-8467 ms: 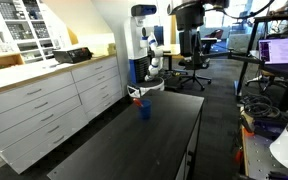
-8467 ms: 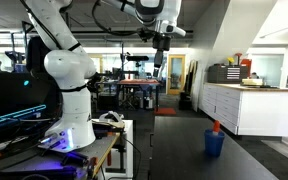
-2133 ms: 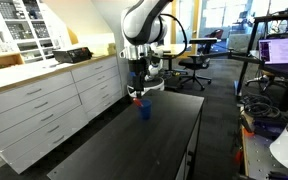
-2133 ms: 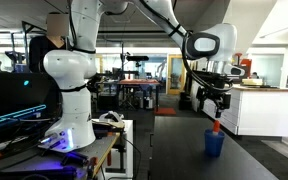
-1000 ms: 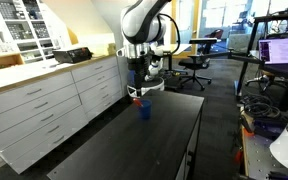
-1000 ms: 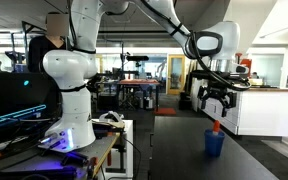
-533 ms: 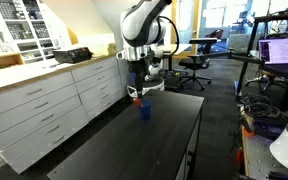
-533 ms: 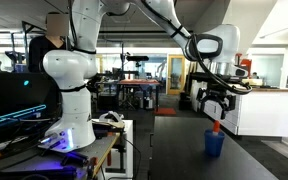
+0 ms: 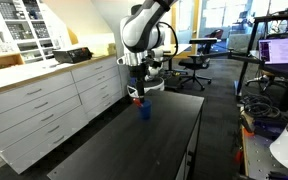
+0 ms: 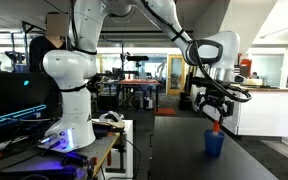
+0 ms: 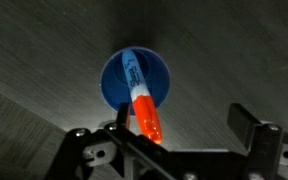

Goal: Remove the marker from the cup.

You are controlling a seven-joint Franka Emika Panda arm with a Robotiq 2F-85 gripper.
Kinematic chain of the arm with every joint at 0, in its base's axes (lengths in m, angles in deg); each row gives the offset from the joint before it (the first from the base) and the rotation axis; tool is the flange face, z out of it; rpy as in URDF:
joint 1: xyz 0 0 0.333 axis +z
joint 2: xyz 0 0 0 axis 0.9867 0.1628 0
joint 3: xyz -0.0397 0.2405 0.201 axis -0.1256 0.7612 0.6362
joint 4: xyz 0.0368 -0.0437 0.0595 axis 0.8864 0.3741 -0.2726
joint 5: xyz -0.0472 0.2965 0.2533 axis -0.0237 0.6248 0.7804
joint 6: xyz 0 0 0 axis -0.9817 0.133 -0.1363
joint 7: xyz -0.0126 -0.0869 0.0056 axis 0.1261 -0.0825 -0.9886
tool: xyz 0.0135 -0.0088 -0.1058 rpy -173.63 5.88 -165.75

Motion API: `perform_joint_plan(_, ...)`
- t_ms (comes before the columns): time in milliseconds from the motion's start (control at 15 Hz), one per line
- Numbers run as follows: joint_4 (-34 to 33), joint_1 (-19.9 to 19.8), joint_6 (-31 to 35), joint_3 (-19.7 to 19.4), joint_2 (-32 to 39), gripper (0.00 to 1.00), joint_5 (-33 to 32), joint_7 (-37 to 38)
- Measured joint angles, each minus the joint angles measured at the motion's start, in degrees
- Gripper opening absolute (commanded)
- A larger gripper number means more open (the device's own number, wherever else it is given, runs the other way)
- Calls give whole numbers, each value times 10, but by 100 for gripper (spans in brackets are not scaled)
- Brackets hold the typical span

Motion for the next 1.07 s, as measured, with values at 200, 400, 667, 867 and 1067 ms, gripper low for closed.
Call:
perform_joint_plan(200, -3, 0, 3, 2, 10, 100, -9, -3)
perform_joint_plan(400, -13, 0, 5, 5, 24, 100, -18, -6)
perform_joint_plan(667, -31, 0, 8, 9, 39, 100, -31, -9)
perform_joint_plan(867, -43, 0, 8, 12, 49, 100, -42, -10)
perform_joint_plan(1067, -54, 0, 9, 12, 57, 71, -51, -11)
